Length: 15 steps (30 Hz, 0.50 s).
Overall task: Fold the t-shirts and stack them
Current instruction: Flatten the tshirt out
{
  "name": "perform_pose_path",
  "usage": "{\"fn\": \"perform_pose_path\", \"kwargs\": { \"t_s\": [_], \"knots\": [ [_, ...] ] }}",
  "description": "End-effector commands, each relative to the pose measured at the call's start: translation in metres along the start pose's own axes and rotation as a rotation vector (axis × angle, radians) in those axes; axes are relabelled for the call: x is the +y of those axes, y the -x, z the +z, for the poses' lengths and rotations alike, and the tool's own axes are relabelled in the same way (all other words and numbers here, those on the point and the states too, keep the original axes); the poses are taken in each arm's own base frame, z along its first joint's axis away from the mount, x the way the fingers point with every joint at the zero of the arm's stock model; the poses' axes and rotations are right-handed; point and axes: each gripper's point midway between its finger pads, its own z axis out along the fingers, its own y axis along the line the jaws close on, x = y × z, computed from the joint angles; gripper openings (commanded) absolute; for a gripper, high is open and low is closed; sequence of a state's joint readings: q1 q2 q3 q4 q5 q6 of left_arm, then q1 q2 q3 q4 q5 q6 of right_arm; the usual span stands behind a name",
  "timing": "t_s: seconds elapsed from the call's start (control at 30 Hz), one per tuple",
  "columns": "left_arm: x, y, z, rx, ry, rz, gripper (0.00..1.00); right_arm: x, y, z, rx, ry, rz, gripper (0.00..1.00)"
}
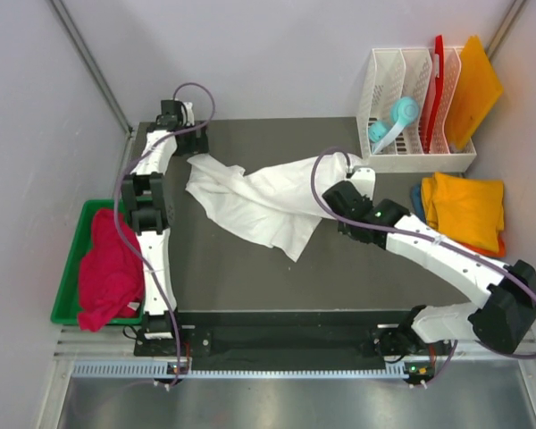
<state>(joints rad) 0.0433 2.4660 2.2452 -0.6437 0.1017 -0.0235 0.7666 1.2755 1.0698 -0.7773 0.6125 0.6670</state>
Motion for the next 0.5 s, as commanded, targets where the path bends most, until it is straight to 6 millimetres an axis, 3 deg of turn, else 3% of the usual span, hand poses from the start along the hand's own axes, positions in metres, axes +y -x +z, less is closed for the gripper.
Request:
{"fn": "perform_pose_path", "kwargs": {
  "t_s": [0.0,0.33,0.4,0.47],
  "knots": [
    [-0.015,0.029,-0.001,-0.089,-0.071,0.021,0.99,0.019,0.007,-0.004,-0.004,0.031,0.0,0.0],
    [-0.022,0.024,0.017,-0.091,-0.086,0.04,0.98,0.037,0.005,0.0,0.012,0.056,-0.011,0.0],
    [-0.022,0.023,0.017,-0.089,-0.086,0.04,0.86,0.039,0.002,0.001,0.018,0.058,-0.013,0.0],
    [-0.025,0.022,0.015,-0.087,-0.098,0.041,0.5,0.041,-0.002,0.002,0.025,0.061,-0.009,0.0]
  ]
}}
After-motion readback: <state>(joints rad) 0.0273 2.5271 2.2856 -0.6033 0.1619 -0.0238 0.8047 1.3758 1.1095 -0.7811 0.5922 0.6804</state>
